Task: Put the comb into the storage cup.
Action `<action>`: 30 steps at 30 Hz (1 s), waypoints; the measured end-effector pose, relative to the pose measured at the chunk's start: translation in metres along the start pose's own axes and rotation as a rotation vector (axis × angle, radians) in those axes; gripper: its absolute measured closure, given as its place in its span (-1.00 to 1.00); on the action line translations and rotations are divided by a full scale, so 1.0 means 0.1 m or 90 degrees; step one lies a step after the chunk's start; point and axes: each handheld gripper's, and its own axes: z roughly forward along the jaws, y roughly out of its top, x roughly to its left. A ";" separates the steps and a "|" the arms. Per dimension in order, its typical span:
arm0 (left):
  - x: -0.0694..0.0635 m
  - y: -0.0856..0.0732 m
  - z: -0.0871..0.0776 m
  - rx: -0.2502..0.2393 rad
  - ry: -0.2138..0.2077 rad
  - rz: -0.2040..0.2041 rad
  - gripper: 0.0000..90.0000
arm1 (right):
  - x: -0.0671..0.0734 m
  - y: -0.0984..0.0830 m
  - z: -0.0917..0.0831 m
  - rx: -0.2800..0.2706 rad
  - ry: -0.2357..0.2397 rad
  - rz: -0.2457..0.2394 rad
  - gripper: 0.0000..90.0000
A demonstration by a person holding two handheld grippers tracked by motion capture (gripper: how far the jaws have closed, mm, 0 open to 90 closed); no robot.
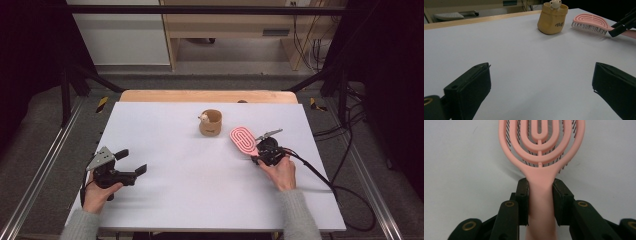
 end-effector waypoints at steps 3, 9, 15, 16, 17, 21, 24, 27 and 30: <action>0.00 0.00 0.00 0.000 0.000 0.000 -0.96 | 0.00 0.00 -0.03 -0.008 0.006 0.001 0.55; 0.00 0.00 0.00 -0.002 -0.001 -0.003 -0.96 | 0.00 0.00 -0.07 -0.018 0.012 0.002 0.55; -0.01 0.01 0.00 -0.004 -0.003 -0.004 -0.96 | 0.00 0.00 -0.13 -0.034 0.020 0.002 0.55; -0.01 0.01 0.00 -0.004 -0.003 -0.004 -0.96 | 0.00 0.00 -0.14 -0.038 0.021 0.002 0.55; -0.01 0.01 0.00 -0.005 -0.004 -0.005 -0.96 | 0.00 0.00 -0.15 -0.041 0.023 0.003 0.55; -0.02 0.01 0.00 -0.005 -0.006 -0.004 -0.96 | 0.00 0.00 -0.20 -0.056 0.026 0.002 0.55; -0.03 0.02 0.01 -0.004 -0.007 -0.004 -0.96 | 0.00 0.00 -0.23 -0.062 0.031 0.002 0.55; -0.03 0.02 0.01 -0.005 -0.008 -0.004 -0.96 | 0.00 0.00 -0.27 -0.075 0.036 0.003 0.55; -0.04 0.02 0.01 -0.005 -0.008 -0.004 -0.95 | 0.01 0.00 -0.32 -0.089 0.039 -0.002 0.55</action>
